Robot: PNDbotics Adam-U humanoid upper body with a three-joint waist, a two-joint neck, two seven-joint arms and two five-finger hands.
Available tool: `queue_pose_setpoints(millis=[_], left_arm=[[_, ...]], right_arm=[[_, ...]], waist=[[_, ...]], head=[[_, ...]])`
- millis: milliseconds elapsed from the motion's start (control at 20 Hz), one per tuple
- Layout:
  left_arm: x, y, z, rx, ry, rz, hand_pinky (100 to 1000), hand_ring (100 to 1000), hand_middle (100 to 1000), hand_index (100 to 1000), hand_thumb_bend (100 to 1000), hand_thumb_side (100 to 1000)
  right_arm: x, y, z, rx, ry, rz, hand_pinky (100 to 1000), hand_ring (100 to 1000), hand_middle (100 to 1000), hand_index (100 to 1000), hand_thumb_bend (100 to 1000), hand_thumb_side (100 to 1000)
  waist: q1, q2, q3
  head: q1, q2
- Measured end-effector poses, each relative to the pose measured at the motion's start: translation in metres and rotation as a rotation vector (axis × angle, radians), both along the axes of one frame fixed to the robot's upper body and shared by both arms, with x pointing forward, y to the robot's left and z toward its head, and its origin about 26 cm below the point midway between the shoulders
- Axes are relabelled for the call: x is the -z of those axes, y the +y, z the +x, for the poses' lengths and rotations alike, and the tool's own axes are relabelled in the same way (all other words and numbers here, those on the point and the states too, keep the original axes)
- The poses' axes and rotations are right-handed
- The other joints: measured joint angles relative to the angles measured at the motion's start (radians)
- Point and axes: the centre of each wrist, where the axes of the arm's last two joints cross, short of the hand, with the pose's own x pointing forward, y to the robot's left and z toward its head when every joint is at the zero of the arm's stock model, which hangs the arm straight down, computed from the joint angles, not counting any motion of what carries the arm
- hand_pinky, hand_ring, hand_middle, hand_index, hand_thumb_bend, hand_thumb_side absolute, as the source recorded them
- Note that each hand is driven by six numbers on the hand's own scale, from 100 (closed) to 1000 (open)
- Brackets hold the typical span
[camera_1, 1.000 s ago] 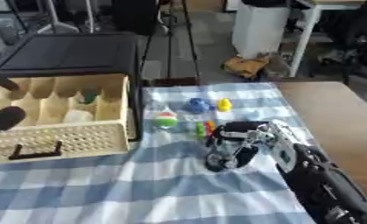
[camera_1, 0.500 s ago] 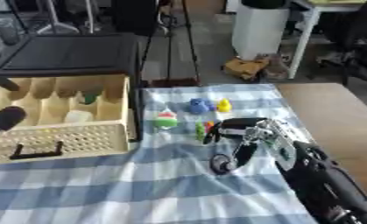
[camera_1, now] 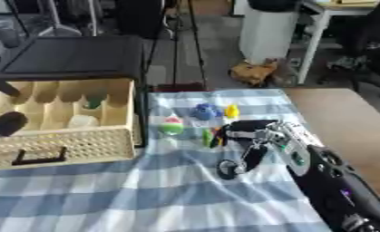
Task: Pick up objects from table and place into drawer.
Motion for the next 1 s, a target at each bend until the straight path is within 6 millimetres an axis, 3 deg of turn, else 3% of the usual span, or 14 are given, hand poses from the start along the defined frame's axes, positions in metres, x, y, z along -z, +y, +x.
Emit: queue_pose_setpoints(millis=[1000], left_arm=[[0.0,0.0,0.0,0.001,0.0,0.004,100,100,100,699,704,1000]], right_arm=[[0.015,-0.003,-0.002,0.014,0.029,-0.036,834,789,794,835,379,100]], waist=[[0.01,0.007,0.001]], head=[[-0.001,0.0]])
